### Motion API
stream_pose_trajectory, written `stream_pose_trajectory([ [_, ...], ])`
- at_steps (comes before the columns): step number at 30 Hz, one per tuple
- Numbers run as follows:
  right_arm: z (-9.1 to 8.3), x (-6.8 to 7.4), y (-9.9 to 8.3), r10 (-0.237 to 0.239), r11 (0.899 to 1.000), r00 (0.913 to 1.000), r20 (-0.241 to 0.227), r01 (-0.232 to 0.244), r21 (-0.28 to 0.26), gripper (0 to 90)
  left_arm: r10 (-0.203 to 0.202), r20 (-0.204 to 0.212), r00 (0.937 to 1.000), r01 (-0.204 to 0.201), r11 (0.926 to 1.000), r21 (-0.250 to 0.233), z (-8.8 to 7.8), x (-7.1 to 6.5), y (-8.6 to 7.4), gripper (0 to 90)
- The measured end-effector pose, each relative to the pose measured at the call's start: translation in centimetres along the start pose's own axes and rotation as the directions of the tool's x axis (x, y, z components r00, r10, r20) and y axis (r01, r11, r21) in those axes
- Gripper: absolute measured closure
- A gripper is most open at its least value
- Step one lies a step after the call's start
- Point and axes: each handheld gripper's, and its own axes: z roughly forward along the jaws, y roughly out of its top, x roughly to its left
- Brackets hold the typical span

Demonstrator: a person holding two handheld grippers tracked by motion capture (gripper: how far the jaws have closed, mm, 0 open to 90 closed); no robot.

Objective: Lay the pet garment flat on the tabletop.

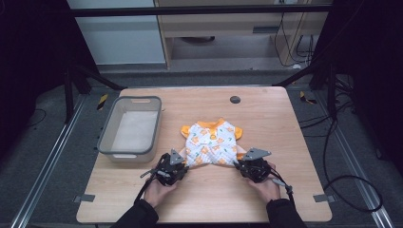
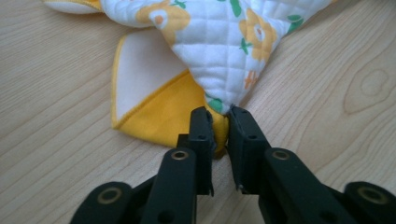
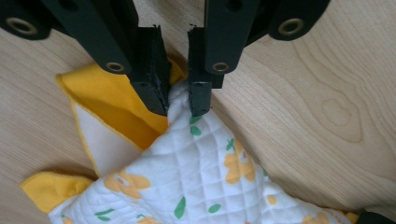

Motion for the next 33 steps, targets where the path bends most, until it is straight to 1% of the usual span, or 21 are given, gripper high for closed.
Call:
stream_pose_trajectory([
  [4, -1.2, 0.1, 0.6, 0.01, 0.999, 0.9996, -0.027, -0.011, -0.053, 82.2, 0.004, 0.047, 0.9989, -0.002, 0.9988, -0.049, -1.7, -0.3, 0.8, 84.1],
  [5, -2.4, 0.3, 1.0, 0.012, 0.996, 0.999, -0.044, -0.016, -0.085, 82.3, 0.003, 0.078, 0.997, 0.004, 0.9967, -0.081, -2.8, -0.4, 1.1, 84.2],
  [6, -2.4, 0.3, 1.0, 0.012, 0.996, 0.999, -0.044, -0.016, -0.085, 82.3, 0.003, 0.078, 0.997, 0.004, 0.9967, -0.081, -2.8, -0.4, 1.1, 84.2],
  [7, -3.6, 0.5, 1.3, 0.013, 0.994, 0.9976, -0.068, -0.02, -0.106, 82.2, 0.003, 0.108, 0.9941, 0.009, 0.9934, -0.114, -4.3, -0.5, 1.4, 84.2],
  [9, -4.2, 0.6, 1.4, 0.017, 0.993, 0.9964, -0.083, -0.026, -0.112, 82.2, 0.002, 0.118, 0.993, 0.013, 0.9921, -0.125, -4.8, -0.5, 1.4, 84.2],
  [10, -5.5, 0.8, 1.7, 0.024, 0.99, 0.9933, -0.113, -0.039, -0.135, 82.2, 0.007, 0.145, 0.9894, 0.015, 0.9888, -0.149, -6.2, -0.5, 1.7, 84.1],
  [13, -7.0, 0.7, 2.5, 0.049, 0.982, 0.9871, -0.152, -0.075, -0.173, 82.2, -0.005, 0.172, 0.985, 0.035, 0.9847, -0.171, -7.6, -0.2, 2.2, 83.9],
  [16, -7.3, 0.4, 3.1, 0.081, 0.977, 0.9821, -0.17, -0.112, -0.181, 82.1, -0.027, 0.175, 0.9841, 0.058, 0.9829, -0.175, -8.0, 0.2, 2.6, 83.3],
  [17, -6.9, -0.1, 3.6, 0.119, 0.973, 0.9781, -0.171, -0.149, -0.175, 82.1, -0.058, 0.174, 0.983, 0.085, 0.9851, -0.15, -7.5, 0.9, 3.3, 83.0],
  [18, -6.4, -0.4, 3.8, 0.137, 0.972, 0.976, -0.169, -0.165, -0.167, 82.0, -0.058, 0.174, 0.983, 0.085, 0.9851, -0.15, -7.5, 0.9, 3.3, 82.8],
  [19, -5.6, -0.8, 4.0, 0.155, 0.972, 0.9748, -0.161, -0.18, -0.152, 81.8, -0.092, 0.148, 0.9848, 0.11, 0.9866, -0.121, -6.3, 1.5, 3.8, 82.5],
  [20, -4.7, -1.1, 4.1, 0.18, 0.97, 0.9719, -0.151, -0.201, -0.135, 81.5, -0.092, 0.148, 0.9848, 0.11, 0.9866, -0.121, -6.3, 1.5, 3.8, 82.2],
  [22, -2.7, -1.8, 4.2, 0.211, 0.969, 0.9708, -0.114, -0.223, -0.108, 81.2, -0.132, 0.126, 0.9833, 0.142, 0.987, -0.075, -4.3, 2.2, 4.1, 81.2],
  [23, -2.7, -1.8, 4.2, 0.211, 0.969, 0.9708, -0.114, -0.223, -0.108, 81.2, -0.149, 0.11, 0.9827, 0.156, 0.9863, -0.053, -3.3, 2.5, 4.2, 81.2],
  [24, -0.6, -2.1, 4.1, 0.211, 0.974, 0.9759, -0.056, -0.215, -0.069, 79.8, -0.179, 0.083, 0.9803, 0.181, 0.9835, -0.012, -1.3, 3.1, 4.2, 80.0],
  [26, 1.1, -2.3, 3.8, 0.186, 0.981, 0.9826, 0.0, -0.186, -0.05, 77.4, -0.186, 0.048, 0.9814, 0.185, 0.9825, 0.019, 0.1, 3.6, 4.0, 78.5],
  [27, 1.1, -2.3, 3.8, 0.186, 0.981, 0.9826, 0.0, -0.186, -0.05, 77.4, -0.186, 0.048, 0.9814, 0.185, 0.9825, 0.019, 0.1, 3.6, 4.0, 77.8],
  [28, 2.1, -2.3, 3.4, 0.174, 0.984, 0.9843, 0.03, -0.173, -0.046, 75.2, -0.208, 0.055, 0.9766, 0.207, 0.9781, 0.015, 0.9, 4.0, 3.5, 77.0],
  [29, 2.3, -2.3, 3.3, 0.171, 0.984, 0.9847, 0.032, -0.17, -0.048, 74.4, -0.212, 0.054, 0.9759, 0.211, 0.9773, 0.012, 1.0, 4.1, 3.4, 75.7],
  [32, 2.1, -2.1, 3.3, 0.156, 0.986, 0.9868, 0.045, -0.153, -0.066, 70.1, -0.207, 0.028, 0.9779, 0.207, 0.9783, 0.011, 0.8, 4.2, 3.3, 63.7],
  [33, 2.1, -2.1, 3.3, 0.156, 0.986, 0.9868, 0.045, -0.153, -0.066, 70.1, -0.201, 0.023, 0.9793, 0.201, 0.9795, -0.003, 0.3, 4.2, 3.3, 63.7],
])
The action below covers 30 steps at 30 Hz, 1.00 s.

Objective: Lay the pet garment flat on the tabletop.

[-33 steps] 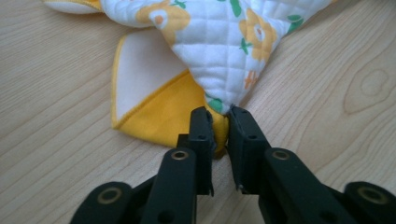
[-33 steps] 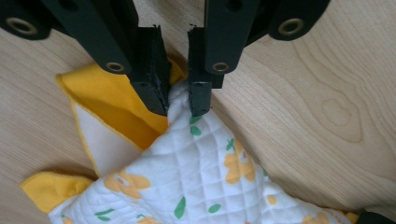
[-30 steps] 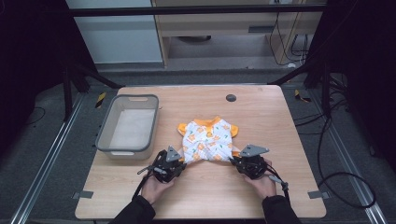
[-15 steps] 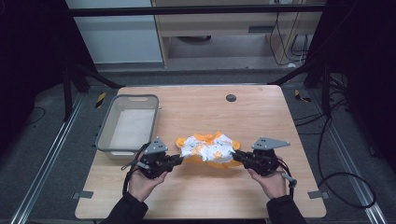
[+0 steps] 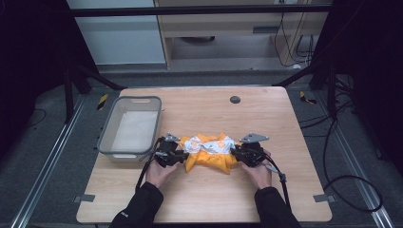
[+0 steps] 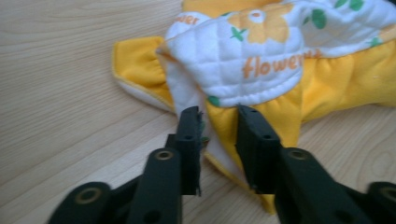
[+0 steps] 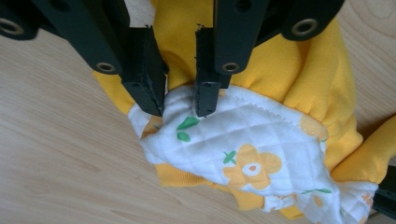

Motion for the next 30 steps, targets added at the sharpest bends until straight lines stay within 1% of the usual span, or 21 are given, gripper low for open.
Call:
stream_pose_trajectory([
  [1, -0.5, 0.0, 0.1, -0.004, 1.0, 1.0, 0.0, 0.004, -0.021, 67.9, 0.002, 0.004, 1.0, -0.002, 0.9998, -0.019, -0.5, 0.0, 0.0, 59.6],
  [2, -1.6, 0.0, 0.4, -0.01, 0.998, 0.9999, -0.003, 0.01, -0.058, 65.0, 0.014, 0.017, 0.9998, -0.013, 0.998, -0.061, -1.6, -0.1, -0.1, 51.2],
  [3, -1.6, 0.0, 0.4, -0.01, 0.998, 0.9999, -0.003, 0.01, -0.058, 65.0, 0.014, 0.017, 0.9998, -0.013, 0.998, -0.061, -1.6, -0.1, -0.1, 47.4],
  [4, -2.0, 0.0, 0.5, -0.011, 0.997, 0.9999, -0.006, 0.01, -0.07, 63.1, 0.025, 0.016, 0.9996, -0.023, 0.9964, -0.081, -2.3, -0.2, -0.3, 47.4],
  [5, -3.2, -0.1, 0.6, -0.02, 0.994, 0.9997, -0.018, 0.018, -0.104, 60.6, 0.039, 0.014, 0.9992, -0.037, 0.9947, -0.096, -3.2, -0.4, -0.7, 42.3],
  [6, -3.2, -0.1, 0.6, -0.02, 0.994, 0.9997, -0.018, 0.018, -0.104, 60.6, 0.039, 0.014, 0.9992, -0.037, 0.9947, -0.096, -3.2, -0.4, -0.7, 40.7],
  [7, -3.9, -0.2, 0.5, -0.02, 0.993, 0.9996, -0.02, 0.017, -0.117, 59.6, 0.042, 0.016, 0.999, -0.04, 0.9939, -0.102, -3.8, -0.6, -1.2, 40.7],
  [8, -5.1, -0.3, 0.0, -0.028, 0.99, 0.9993, -0.025, 0.024, -0.137, 57.6, 0.053, 0.015, 0.9985, -0.051, 0.993, -0.106, -4.1, -0.7, -1.6, 38.7],
  [9, -5.5, -0.3, -0.4, -0.03, 0.99, 0.9993, -0.022, 0.027, -0.136, 56.5, 0.065, 0.012, 0.9978, -0.063, 0.9922, -0.107, -4.5, -0.8, -2.5, 38.3],
  [11, -5.8, -0.4, -0.9, -0.037, 0.99, 0.999, -0.027, 0.033, -0.135, 55.6, 0.066, 0.007, 0.9978, -0.064, 0.9925, -0.104, -4.6, -0.9, -2.9, 37.9],
  [12, -6.2, -0.5, -2.0, -0.04, 0.993, 0.9989, -0.024, 0.037, -0.113, 54.2, 0.06, 0.007, 0.9982, -0.059, 0.9937, -0.095, -4.4, -0.9, -3.6, 37.4],
  [14, -6.3, -0.7, -3.1, -0.035, 0.996, 0.999, -0.026, 0.033, -0.089, 53.3, 0.063, 0.004, 0.998, -0.062, 0.9954, -0.073, -3.7, -1.1, -4.2, 37.4],
  [16, -6.2, -0.8, -3.5, -0.037, 0.996, 0.999, -0.026, 0.035, -0.078, 52.8, 0.064, 0.007, 0.9979, -0.063, 0.9962, -0.061, -3.4, -1.2, -4.3, 37.3],
  [19, -5.2, -0.9, -4.2, -0.038, 0.998, 0.9987, -0.034, 0.036, -0.042, 51.7, 0.085, 0.017, 0.9962, -0.084, 0.9963, -0.019, -2.0, -1.6, -4.5, 37.4],
  [20, -5.2, -0.9, -4.2, -0.038, 0.998, 0.9987, -0.034, 0.036, -0.042, 51.7, 0.085, 0.017, 0.9962, -0.084, 0.9963, -0.019, -2.0, -1.6, -4.5, 37.5],
  [22, -4.2, -0.9, -4.2, -0.039, 0.999, 0.9985, -0.037, 0.038, -0.024, 51.3, 0.098, 0.021, 0.9949, -0.098, 0.9951, -0.011, -1.2, -2.2, -4.5, 38.2],
  [23, -4.2, -0.9, -4.2, -0.039, 0.999, 0.9985, -0.037, 0.038, -0.024, 51.3, 0.098, 0.021, 0.9949, -0.098, 0.9951, -0.011, -1.2, -2.2, -4.5, 39.4],
  [24, -3.7, -1.1, -4.2, -0.035, 0.999, 0.9986, -0.041, 0.034, -0.014, 51.5, 0.107, 0.016, 0.9941, -0.107, 0.9942, -0.014, -1.0, -2.3, -4.4, 39.4],
  [26, -3.1, -1.1, -4.1, -0.03, 1.0, 0.9984, -0.048, 0.03, -0.006, 52.3, 0.11, 0.011, 0.9938, -0.11, 0.9937, -0.02, -0.6, -2.5, -4.3, 42.9],
  [28, -2.6, -1.1, -4.0, -0.029, 1.0, 0.998, -0.056, 0.029, -0.001, 55.8, 0.113, 0.012, 0.9935, -0.113, 0.9936, -0.009, -0.3, -2.7, -4.3, 49.5],
  [30, -2.4, -1.0, -3.9, -0.023, 1.0, 0.9981, -0.058, 0.024, 0.01, 64.7, 0.1, 0.016, 0.9948, -0.1, 0.9949, -0.003, -0.2, -2.7, -4.2, 59.3],
])
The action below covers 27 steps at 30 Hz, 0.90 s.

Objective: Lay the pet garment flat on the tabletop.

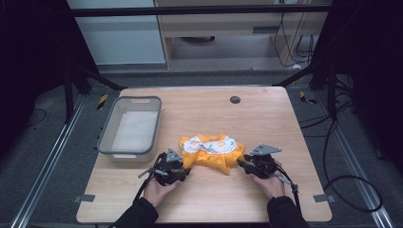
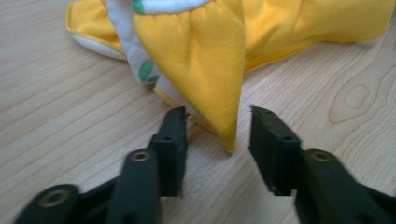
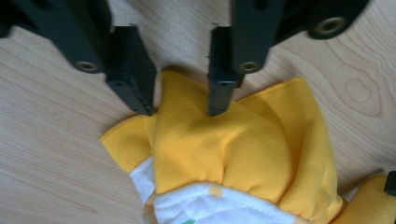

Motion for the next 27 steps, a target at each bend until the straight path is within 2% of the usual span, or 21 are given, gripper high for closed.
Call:
stream_pose_trajectory([
  [1, 0.0, 0.0, 0.1, 0.001, 1.0, 1.0, -0.001, -0.001, 0.002, 68.6, -0.003, 0.004, 1.0, 0.003, 1.0, 0.004, 0.0, 0.0, 0.0, 65.6],
  [3, -0.2, 0.1, 0.2, -0.006, 1.0, 0.9999, 0.01, 0.006, 0.014, 82.7, -0.026, 0.019, 0.9995, 0.026, 0.9995, 0.018, -0.3, 0.3, 0.1, 77.1],
  [5, -0.6, 0.1, 0.3, -0.001, 1.0, 1.0, 0.001, 0.001, 0.008, 87.2, -0.035, 0.026, 0.9991, 0.034, 0.9994, 0.003, -0.7, 0.5, 0.2, 84.8],
  [7, -1.2, 0.1, 0.5, 0.0, 1.0, 1.0, -0.002, 0.0, -0.007, 88.0, -0.047, 0.04, 0.9981, 0.048, 0.9987, -0.017, -1.4, 0.8, 0.3, 85.9],
  [9, -2.0, 0.1, 0.8, 0.0, 0.999, 0.9999, -0.014, 0.0, -0.039, 88.4, -0.037, 0.037, 0.9986, 0.038, 0.9986, -0.036, -2.1, 0.9, 0.6, 86.4],
  [12, -3.4, 0.3, 1.1, -0.006, 0.997, 0.9991, -0.042, 0.003, -0.071, 88.5, -0.044, 0.056, 0.9975, 0.048, 0.9963, -0.072, -3.7, 1.2, 0.9, 86.6],
  [16, -5.6, 0.8, 1.5, -0.016, 0.995, 0.9972, -0.073, 0.009, -0.095, 88.4, -0.053, 0.101, 0.9935, 0.064, 0.9914, -0.114, -6.0, 1.5, 1.0, 86.6],
  [18, -6.8, 1.1, 1.7, -0.012, 0.994, 0.9955, -0.094, 0.001, -0.111, 88.3, -0.058, 0.132, 0.9896, 0.073, 0.9909, -0.114, -7.0, 1.6, 0.8, 86.6],
  [20, -8.0, 1.4, 1.8, 0.005, 0.991, 0.991, -0.134, -0.023, -0.132, 88.4, -0.063, 0.156, 0.9857, 0.08, 0.9916, -0.102, -8.0, 1.6, 0.4, 86.6],
  [22, -8.9, 1.8, 1.7, 0.011, 0.991, 0.9874, -0.158, -0.032, -0.13, 88.3, -0.068, 0.174, 0.9823, 0.084, 0.993, -0.083, -8.5, 1.5, -0.1, 86.4],
  [24, -9.4, 2.2, 1.3, 0.013, 0.992, 0.9846, -0.174, -0.034, -0.119, 88.0, -0.063, 0.175, 0.9824, 0.073, 0.996, -0.05, -8.8, 1.3, -0.9, 86.3],
  [27, -9.3, 2.7, 0.1, 0.02, 0.997, 0.9847, -0.173, -0.033, -0.072, 87.5, -0.049, 0.168, 0.9846, 0.049, 0.9988, 0.005, -8.4, 0.7, -2.4, 85.8],
])
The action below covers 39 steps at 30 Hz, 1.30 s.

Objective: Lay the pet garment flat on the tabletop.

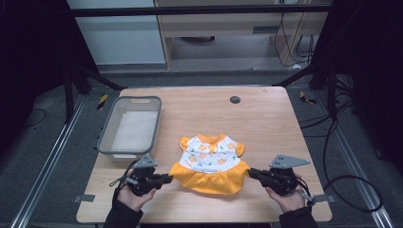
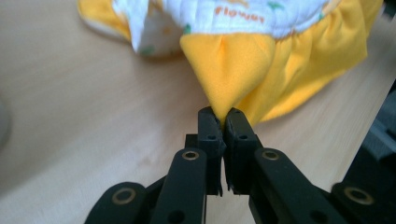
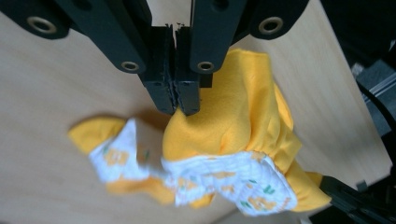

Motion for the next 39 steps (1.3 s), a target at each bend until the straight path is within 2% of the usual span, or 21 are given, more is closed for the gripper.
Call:
stream_pose_trajectory([
  [3, 1.0, 0.2, -1.4, -0.006, 0.997, 0.9997, 0.024, 0.005, 0.075, 86.9, 0.022, -0.018, 0.9996, -0.021, 0.9984, 0.052, 1.0, -0.5, -1.0, 83.9],
  [6, 2.0, 0.1, -2.0, -0.033, 0.993, 0.9977, 0.059, 0.026, 0.111, 83.5, 0.029, -0.039, 0.9988, -0.027, 0.9988, 0.041, 1.5, -0.7, -1.0, 73.9],
  [9, 2.1, 0.1, -2.1, -0.05, 0.994, 0.9956, 0.079, 0.042, 0.1, 78.1, 0.037, -0.058, 0.9977, -0.037, 0.9993, -0.004, 1.0, -0.6, -1.0, 62.0],
  [10, 2.0, 0.1, -2.0, -0.055, 0.996, 0.9949, 0.085, 0.048, 0.079, 76.9, 0.035, -0.06, 0.9976, -0.036, 0.9991, -0.023, 0.9, -0.6, -1.0, 58.1],
  [12, 1.6, 0.0, -1.9, -0.049, 0.998, 0.9937, 0.1, 0.045, 0.047, 73.7, 0.028, -0.071, 0.9971, -0.033, 0.9967, -0.074, 0.2, -0.4, -0.8, 50.4],
  [15, 1.1, -0.2, -1.6, -0.041, 0.999, 0.9921, 0.118, 0.041, 0.001, 71.4, 0.032, -0.11, 0.9934, -0.046, 0.9906, -0.129, -0.5, -0.1, -0.4, 41.4],
  [20, 0.9, -0.8, -0.9, -0.042, 0.998, 0.9877, 0.151, 0.048, -0.039, 66.7, 0.04, -0.152, 0.9876, -0.065, 0.9834, -0.169, -0.7, 0.7, 1.4, 38.2],
  [24, 1.3, -1.6, -0.1, -0.04, 0.997, 0.9833, 0.178, 0.052, -0.065, 61.6, 0.026, -0.178, 0.9837, -0.061, 0.9783, -0.198, -0.4, 1.5, 2.9, 37.6],
  [28, 1.8, -2.5, 0.7, -0.022, 0.996, 0.9793, 0.201, 0.039, -0.083, 57.5, 0.027, -0.224, 0.9743, -0.077, 0.9721, -0.221, 0.8, 2.5, 5.0, 37.7],
  [32, 2.6, -3.6, 1.8, 0.004, 0.995, 0.9789, 0.204, 0.017, -0.101, 53.6, 0.033, -0.268, 0.9628, -0.091, 0.9746, -0.205, 3.0, 3.5, 6.9, 39.0],
  [36, 4.1, -4.9, 2.8, 0.039, 0.995, 0.9771, 0.209, -0.019, -0.101, 52.4, 0.031, -0.284, 0.9583, -0.082, 0.9818, -0.171, 5.4, 4.3, 8.2, 39.2],
  [39, 5.4, -5.7, 3.2, 0.059, 0.995, 0.9749, 0.215, -0.041, -0.087, 52.4, 0.024, -0.287, 0.9578, -0.07, 0.9861, -0.151, 7.3, 5.2, 9.1, 39.5],
])
